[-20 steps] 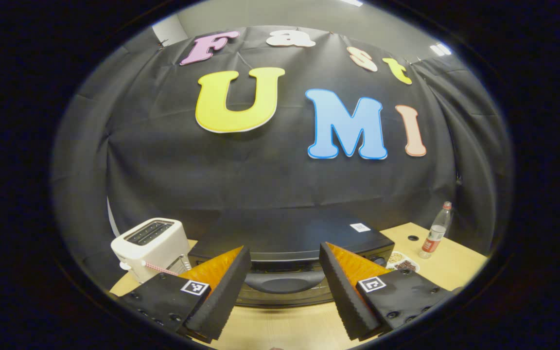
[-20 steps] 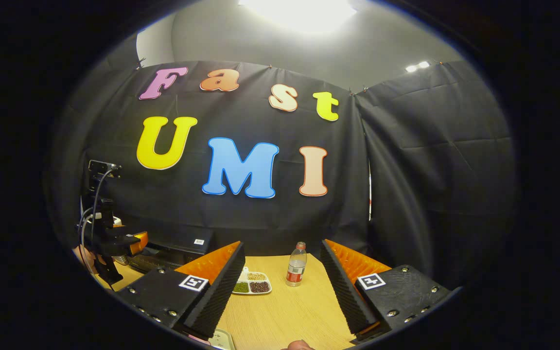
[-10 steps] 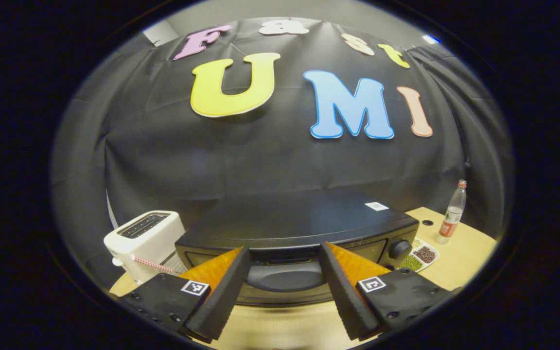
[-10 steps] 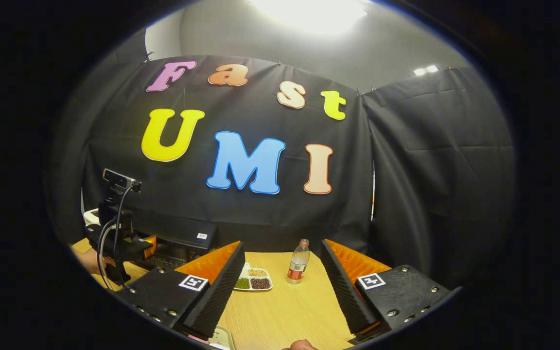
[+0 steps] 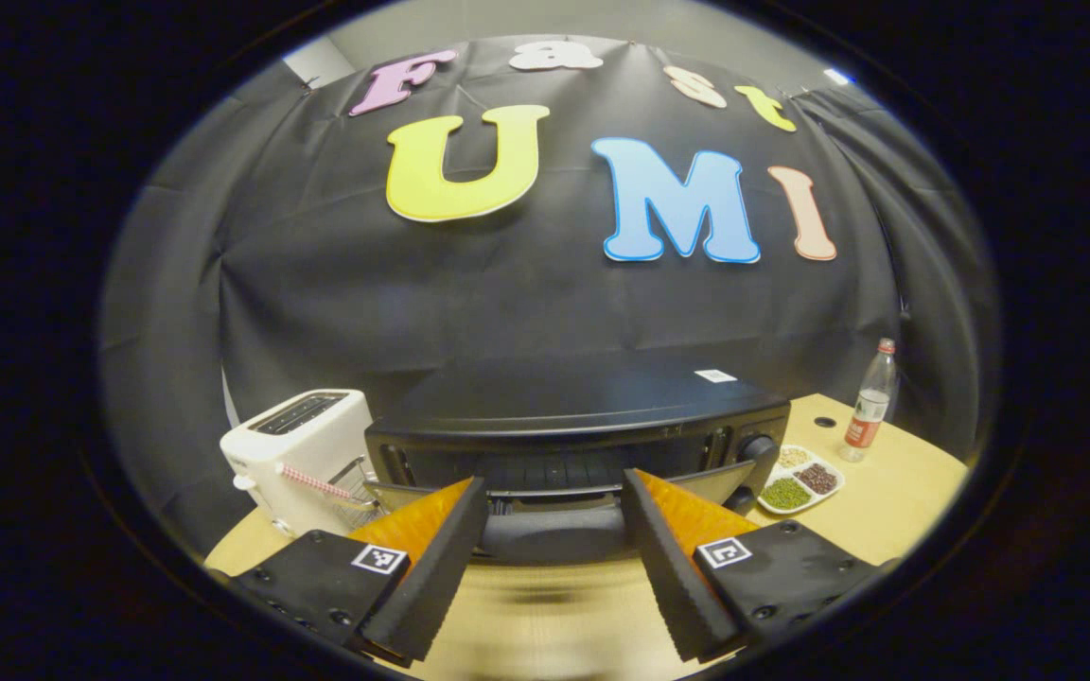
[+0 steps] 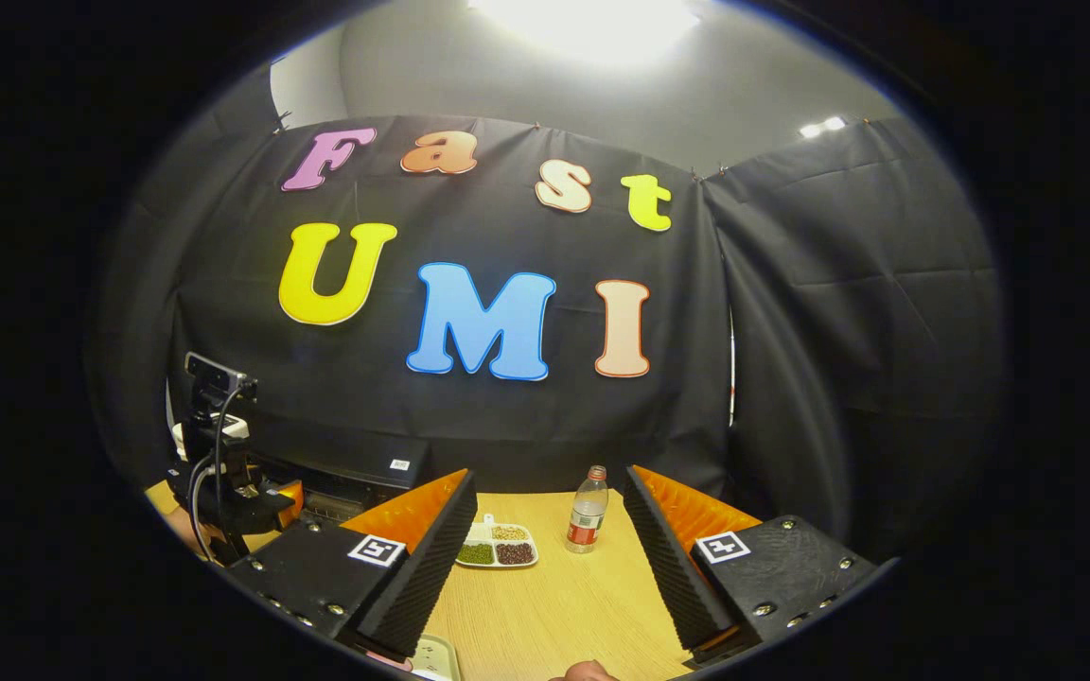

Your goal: Open the electric oven with the left hand, put the food in, and close the electric oven.

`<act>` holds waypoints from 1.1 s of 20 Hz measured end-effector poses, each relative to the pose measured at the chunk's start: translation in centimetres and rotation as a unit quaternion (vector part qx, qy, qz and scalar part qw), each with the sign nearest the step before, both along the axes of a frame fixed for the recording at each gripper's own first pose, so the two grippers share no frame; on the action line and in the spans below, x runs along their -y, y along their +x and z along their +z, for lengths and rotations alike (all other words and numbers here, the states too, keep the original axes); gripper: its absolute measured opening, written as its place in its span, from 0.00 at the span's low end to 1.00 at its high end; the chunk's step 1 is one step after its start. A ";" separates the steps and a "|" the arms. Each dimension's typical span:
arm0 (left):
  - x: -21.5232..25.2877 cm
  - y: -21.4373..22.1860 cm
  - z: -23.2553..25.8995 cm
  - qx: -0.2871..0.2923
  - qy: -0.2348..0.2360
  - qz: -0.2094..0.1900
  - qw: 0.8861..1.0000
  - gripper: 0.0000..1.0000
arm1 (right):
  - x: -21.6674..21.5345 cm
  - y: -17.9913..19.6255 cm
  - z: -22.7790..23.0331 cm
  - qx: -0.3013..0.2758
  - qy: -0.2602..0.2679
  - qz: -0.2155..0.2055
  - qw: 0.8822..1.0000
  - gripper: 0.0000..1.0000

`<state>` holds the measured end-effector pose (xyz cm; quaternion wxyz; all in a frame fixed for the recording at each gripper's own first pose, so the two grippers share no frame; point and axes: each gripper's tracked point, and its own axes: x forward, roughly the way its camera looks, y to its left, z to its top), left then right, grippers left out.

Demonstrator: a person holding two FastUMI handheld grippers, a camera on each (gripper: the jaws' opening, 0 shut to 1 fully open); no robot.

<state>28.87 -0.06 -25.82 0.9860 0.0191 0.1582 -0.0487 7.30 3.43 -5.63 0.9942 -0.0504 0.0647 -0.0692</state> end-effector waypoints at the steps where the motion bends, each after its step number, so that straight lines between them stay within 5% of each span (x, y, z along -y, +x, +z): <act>1: 0.0 -0.5 -0.1 0.000 0.001 0.000 1.000 1.00 | 0.0 -0.2 -0.1 -0.002 -0.001 0.002 1.000 0.96; 15: 0.1 -6.6 -5.6 -0.065 0.008 0.006 0.998 1.00 | 1.2 -2.1 -0.8 -0.018 -0.003 0.023 1.000 0.96; 17: 0.2 -7.5 -6.9 -0.088 0.009 0.007 0.996 0.91 | 1.3 -2.1 -1.0 -0.023 -0.004 0.027 0.999 0.96; 19: 0.2 -7.9 -7.8 -0.098 0.003 0.012 0.995 1.00 | 1.5 -2.5 -1.1 -0.024 -0.007 0.028 0.999 0.96; 20: 0.3 -8.3 -8.4 -0.107 0.001 0.012 0.994 0.91 | 1.5 -2.7 -1.1 -0.025 -0.007 0.029 0.999 0.96; 22: 0.2 -8.8 -9.2 -0.115 -0.006 0.014 0.993 1.00 | 1.4 -2.5 -1.4 -0.031 -0.008 0.033 0.999 0.96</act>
